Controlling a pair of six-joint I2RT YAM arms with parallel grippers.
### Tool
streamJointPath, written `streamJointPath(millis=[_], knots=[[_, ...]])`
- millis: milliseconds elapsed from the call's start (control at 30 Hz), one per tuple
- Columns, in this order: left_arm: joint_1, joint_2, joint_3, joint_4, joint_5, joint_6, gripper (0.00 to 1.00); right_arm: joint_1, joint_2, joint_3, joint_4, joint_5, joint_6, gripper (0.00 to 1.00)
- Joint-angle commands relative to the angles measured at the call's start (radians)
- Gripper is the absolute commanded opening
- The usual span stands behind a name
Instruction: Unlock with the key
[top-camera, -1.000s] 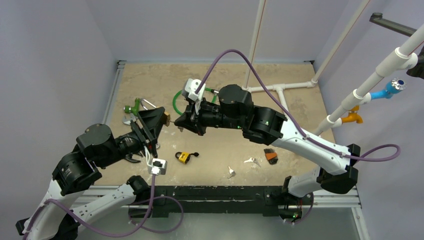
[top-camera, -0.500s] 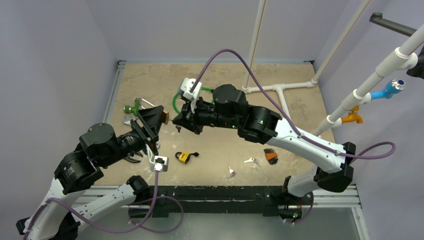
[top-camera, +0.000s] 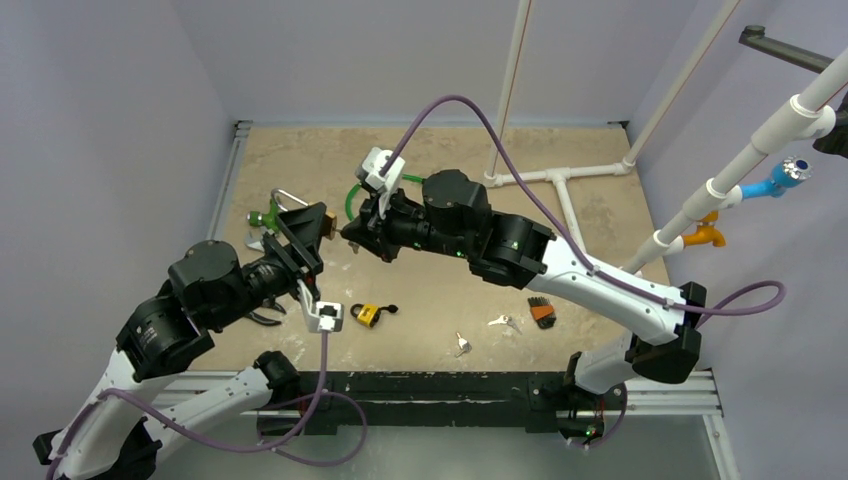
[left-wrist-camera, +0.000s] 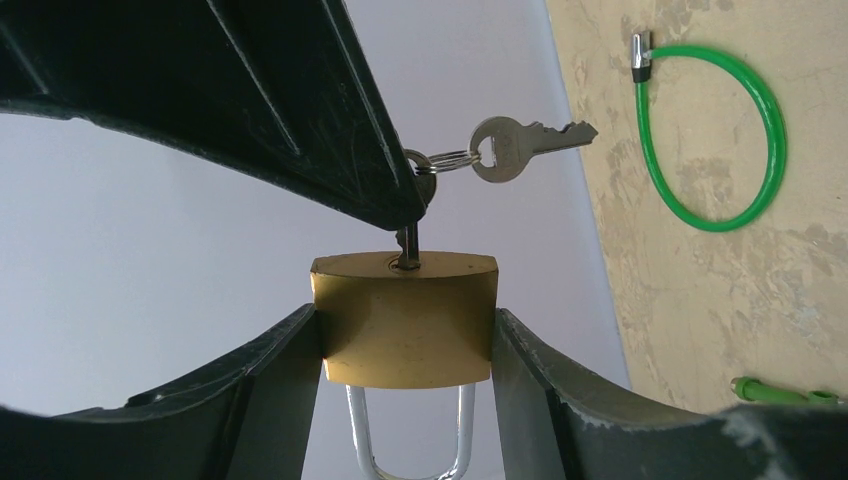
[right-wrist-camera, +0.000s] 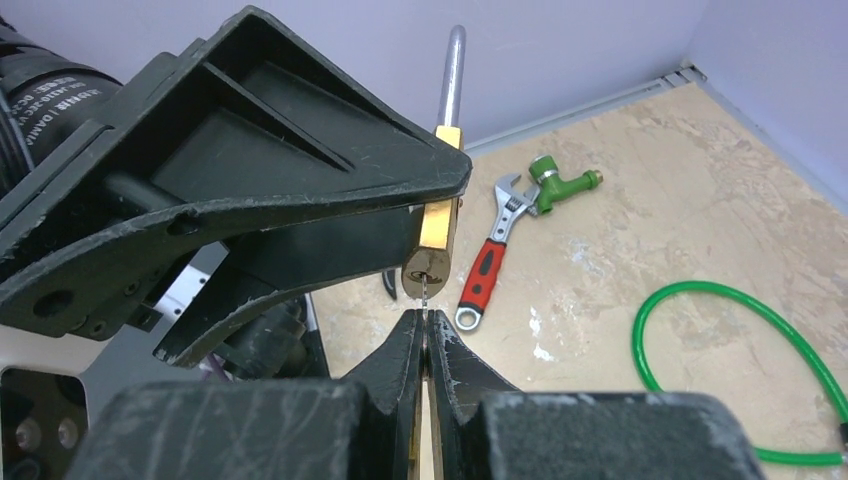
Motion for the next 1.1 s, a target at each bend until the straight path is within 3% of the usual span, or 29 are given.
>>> streamJointPath(millis=[0, 1067], knots=[[-0.016, 0.019, 0.038, 0.104, -0.021, 0.011, 0.0, 0.001, -0.015, -0.032, 0.141, 0.053, 0.023, 0.0], [-0.021, 0.009, 0.045, 0.156, 0.045, -0.092, 0.0, 0.006, -0.07, -0.191, 0.372, 0.046, 0.081, 0.0]])
